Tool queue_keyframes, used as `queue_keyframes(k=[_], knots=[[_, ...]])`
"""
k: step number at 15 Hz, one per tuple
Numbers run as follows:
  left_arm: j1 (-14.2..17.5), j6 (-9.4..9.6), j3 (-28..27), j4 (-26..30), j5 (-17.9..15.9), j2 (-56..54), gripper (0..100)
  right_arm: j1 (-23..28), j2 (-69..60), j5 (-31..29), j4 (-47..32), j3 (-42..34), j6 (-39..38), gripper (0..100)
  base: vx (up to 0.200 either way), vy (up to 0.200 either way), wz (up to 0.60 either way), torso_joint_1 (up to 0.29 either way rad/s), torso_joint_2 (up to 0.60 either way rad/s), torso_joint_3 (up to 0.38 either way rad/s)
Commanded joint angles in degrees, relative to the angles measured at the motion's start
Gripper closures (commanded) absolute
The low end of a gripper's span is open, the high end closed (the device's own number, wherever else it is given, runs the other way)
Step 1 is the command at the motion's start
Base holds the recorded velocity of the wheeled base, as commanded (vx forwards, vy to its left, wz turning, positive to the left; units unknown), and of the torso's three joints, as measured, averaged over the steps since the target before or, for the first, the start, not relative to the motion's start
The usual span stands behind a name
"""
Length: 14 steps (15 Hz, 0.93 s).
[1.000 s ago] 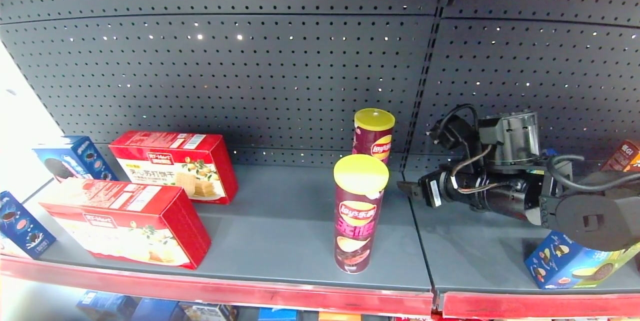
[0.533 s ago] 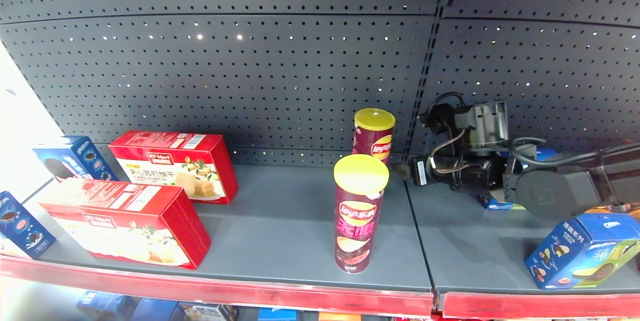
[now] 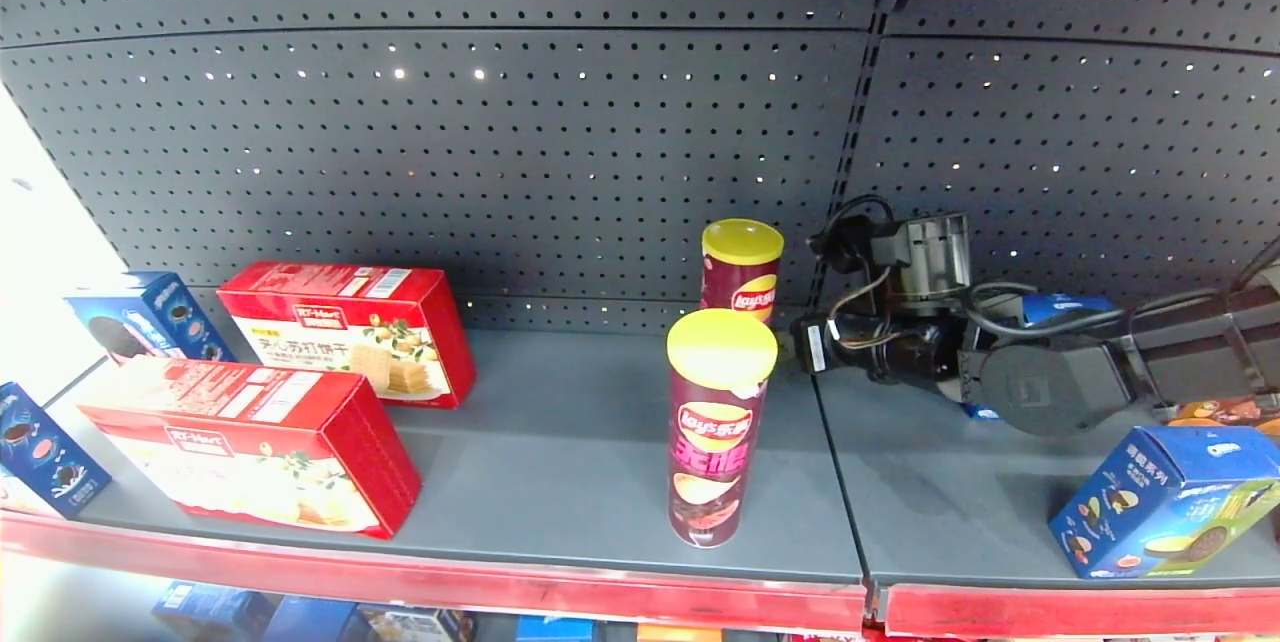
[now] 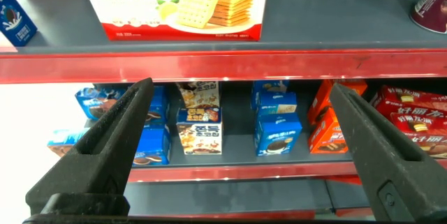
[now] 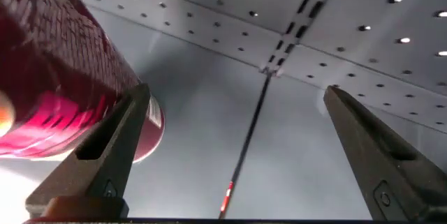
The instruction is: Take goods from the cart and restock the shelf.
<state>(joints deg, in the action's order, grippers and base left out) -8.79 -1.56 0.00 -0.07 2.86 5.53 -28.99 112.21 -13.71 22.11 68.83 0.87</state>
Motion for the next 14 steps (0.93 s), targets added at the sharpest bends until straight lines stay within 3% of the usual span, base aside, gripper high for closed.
queue_keyframes(k=[1, 10, 14], knots=[[0.0, -0.02, 0.0, 0.0, 0.0, 0.1, 0, -0.4, 0.1, 0.6, 0.0, 0.0, 0.0, 0, 0.0, 0.0, 0.0, 0.0, 0.0, 0.0], [0.0, -0.02, 0.0, 0.0, 0.0, 0.1, 0, 1.3, -3.9, 0.2, -0.7, -0.8, 1.0, 0, 0.0, 0.0, 0.0, 0.0, 0.0, 0.0], [0.0, -0.02, 0.0, 0.0, 0.0, 0.1, 0, 2.4, -14.9, -2.2, -3.0, -4.5, 1.5, 0, 0.0, 0.0, 0.0, 0.0, 0.0, 0.0]])
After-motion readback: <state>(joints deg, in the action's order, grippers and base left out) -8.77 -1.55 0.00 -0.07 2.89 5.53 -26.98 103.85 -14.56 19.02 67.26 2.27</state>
